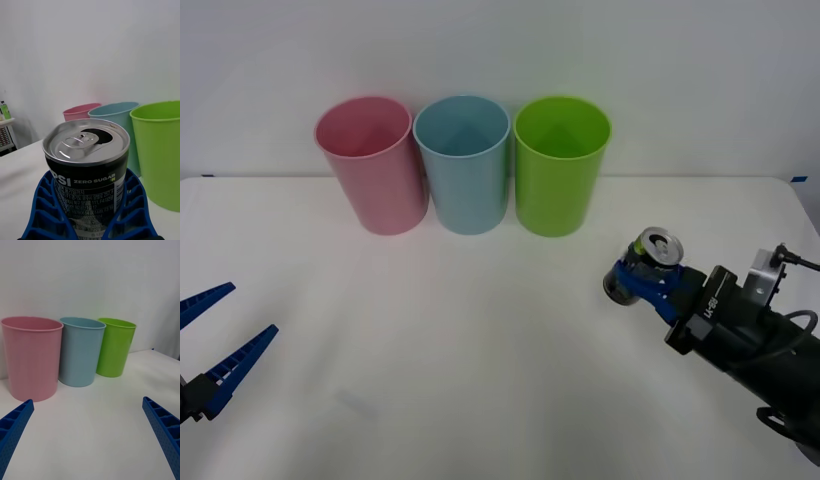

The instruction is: Grasp the object on the table and drop it into the matching bin: aluminum can to the light blue bin, PET bottle to the pink bin.

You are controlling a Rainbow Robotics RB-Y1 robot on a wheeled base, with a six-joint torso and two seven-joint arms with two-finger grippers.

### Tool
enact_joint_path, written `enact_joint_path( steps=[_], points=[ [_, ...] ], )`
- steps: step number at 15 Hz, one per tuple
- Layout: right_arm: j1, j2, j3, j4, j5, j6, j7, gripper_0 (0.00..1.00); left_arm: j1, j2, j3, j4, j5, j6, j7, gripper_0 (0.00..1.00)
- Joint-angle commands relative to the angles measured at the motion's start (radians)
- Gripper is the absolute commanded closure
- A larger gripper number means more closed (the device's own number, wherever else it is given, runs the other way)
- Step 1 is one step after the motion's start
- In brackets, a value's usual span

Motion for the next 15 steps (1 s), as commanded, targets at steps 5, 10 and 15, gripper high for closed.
enact_joint_path(
  steps=[5, 10, 15],
  points=[
    [-0.088, -0.031, 0.117, -0.075, 0.020, 0.190, -0.052, 1.00, 0.000, 0.000, 0.000, 0.000, 0.000, 0.000, 0.000, 0.00],
    [-0.191, -0.037, 0.193, -0.076, 0.062, 0.306, -0.155, 1.00, 0.000, 0.000, 0.000, 0.000, 0.000, 0.000, 0.000, 0.00],
    [-0.274, 0.015, 0.215, -0.076, 0.171, 0.348, -0.282, 1.00, 0.000, 0.000, 0.000, 0.000, 0.000, 0.000, 0.000, 0.00]
  ],
)
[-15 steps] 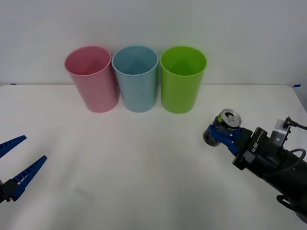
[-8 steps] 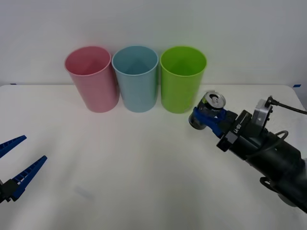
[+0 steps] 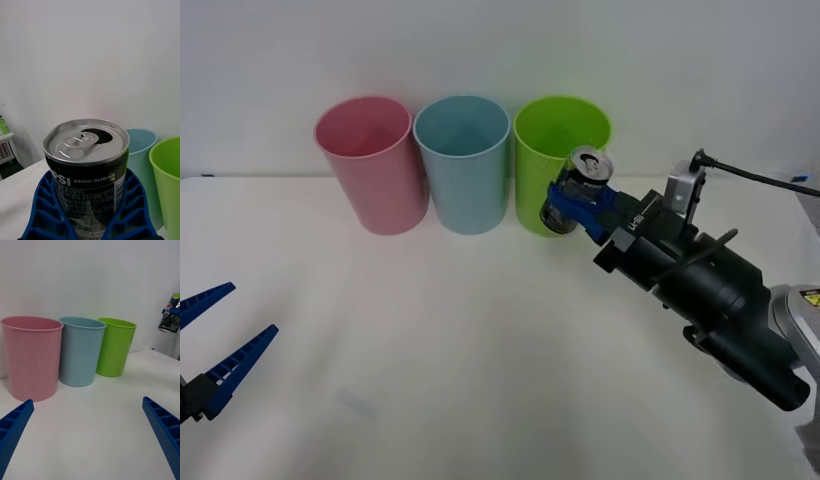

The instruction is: Grasp the object on the table and drop it into the matching bin: aluminum can to the light blue bin, PET bottle to the pink bin.

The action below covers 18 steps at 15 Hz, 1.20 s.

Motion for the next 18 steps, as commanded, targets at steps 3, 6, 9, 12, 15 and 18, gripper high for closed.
enact_joint_path(
  steps=[3, 6, 9, 12, 15, 18],
  points=[
    [-0.075, 0.061, 0.026, 0.000, 0.110, 0.062, -0.093, 1.00, 0.000, 0.000, 0.000, 0.000, 0.000, 0.000, 0.000, 0.00],
    [-0.122, 0.062, 0.100, 0.000, 0.116, 0.193, -0.096, 1.00, 0.000, 0.000, 0.000, 0.000, 0.000, 0.000, 0.000, 0.00],
    [-0.157, 0.079, 0.131, 0.005, 0.133, 0.255, -0.105, 1.00, 0.000, 0.000, 0.000, 0.000, 0.000, 0.000, 0.000, 0.00],
    [-0.219, 0.115, 0.134, 0.069, 0.156, 0.255, -0.107, 1.00, 0.000, 0.000, 0.000, 0.000, 0.000, 0.000, 0.000, 0.00],
    [-0.296, 0.158, 0.134, 0.163, 0.180, 0.264, -0.102, 1.00, 0.000, 0.000, 0.000, 0.000, 0.000, 0.000, 0.000, 0.00],
    [-0.365, 0.217, 0.120, 0.253, 0.234, 0.298, -0.099, 1.00, 0.000, 0.000, 0.000, 0.000, 0.000, 0.000, 0.000, 0.00]
  ],
)
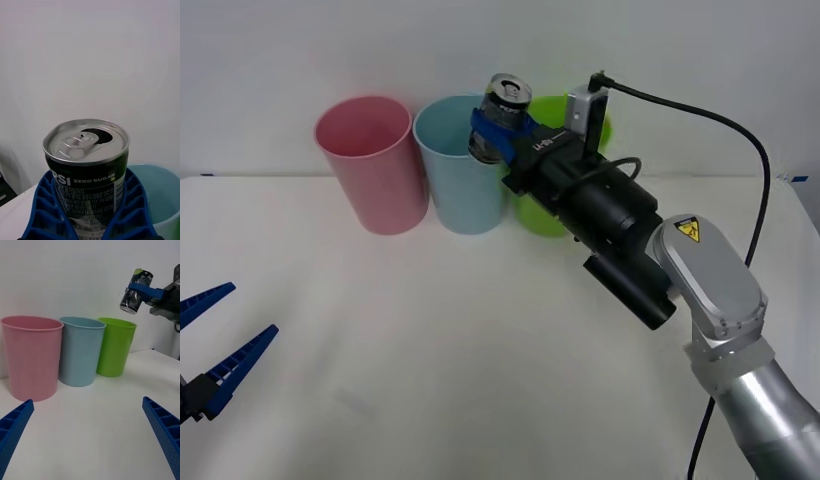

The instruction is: Grasp the object on the table and drop it into the matching bin: aluminum can to the light blue bin, PET bottle to the pink bin.

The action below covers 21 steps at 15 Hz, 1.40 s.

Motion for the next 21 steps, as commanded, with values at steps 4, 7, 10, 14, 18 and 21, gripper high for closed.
enact_joint_path(
  steps=[4, 7, 10, 14, 18, 21],
  points=[
    [-0.132, 0.096, -0.018, 0.173, 0.056, 0.080, 0.014, 1.00, 0.000, 0.000, 0.000, 0.000, 0.000, 0.000, 0.000, 0.00],
    [-0.194, 0.142, -0.029, 0.248, 0.076, 0.132, 0.025, 1.00, 0.000, 0.000, 0.000, 0.000, 0.000, 0.000, 0.000, 0.00],
    [-0.254, 0.193, -0.050, 0.329, 0.102, 0.169, 0.042, 1.00, 0.000, 0.000, 0.000, 0.000, 0.000, 0.000, 0.000, 0.00],
    [-0.310, 0.230, -0.078, 0.420, 0.135, 0.205, 0.062, 1.00, 0.000, 0.000, 0.000, 0.000, 0.000, 0.000, 0.000, 0.00],
    [-0.376, 0.230, -0.128, 0.520, 0.167, 0.239, 0.085, 1.00, 0.000, 0.000, 0.000, 0.000, 0.000, 0.000, 0.000, 0.00],
    [-0.402, 0.230, -0.144, 0.564, 0.179, 0.254, 0.100, 1.00, 0.000, 0.000, 0.000, 0.000, 0.000, 0.000, 0.000, 0.00]
  ],
)
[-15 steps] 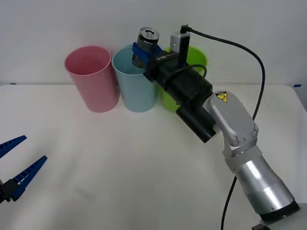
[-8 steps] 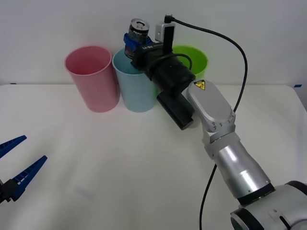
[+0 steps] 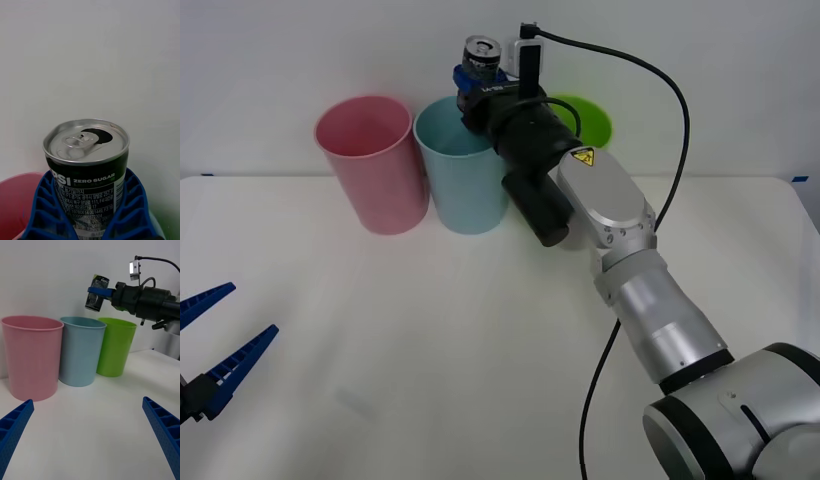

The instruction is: Grasp the object on the table and drop it into the matching bin: aluminum can to the light blue bin, PET bottle to the pink bin.

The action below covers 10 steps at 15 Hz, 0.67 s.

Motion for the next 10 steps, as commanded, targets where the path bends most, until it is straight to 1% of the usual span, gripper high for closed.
enact_joint_path(
  steps=[1, 8, 9, 10],
  points=[
    [-0.011, 0.000, -0.003, 0.019, 0.006, 0.008, 0.010, 1.00, 0.000, 0.000, 0.000, 0.000, 0.000, 0.000, 0.000, 0.00],
    [-0.010, 0.000, 0.007, 0.019, 0.012, 0.006, 0.021, 1.00, 0.000, 0.000, 0.000, 0.000, 0.000, 0.000, 0.000, 0.00],
    [-0.010, 0.000, 0.009, 0.018, 0.012, 0.006, 0.024, 0.91, 0.000, 0.000, 0.000, 0.000, 0.000, 0.000, 0.000, 0.00],
    [-0.010, 0.000, 0.009, 0.018, 0.012, 0.008, 0.029, 0.29, 0.000, 0.000, 0.000, 0.000, 0.000, 0.000, 0.000, 0.00]
  ],
)
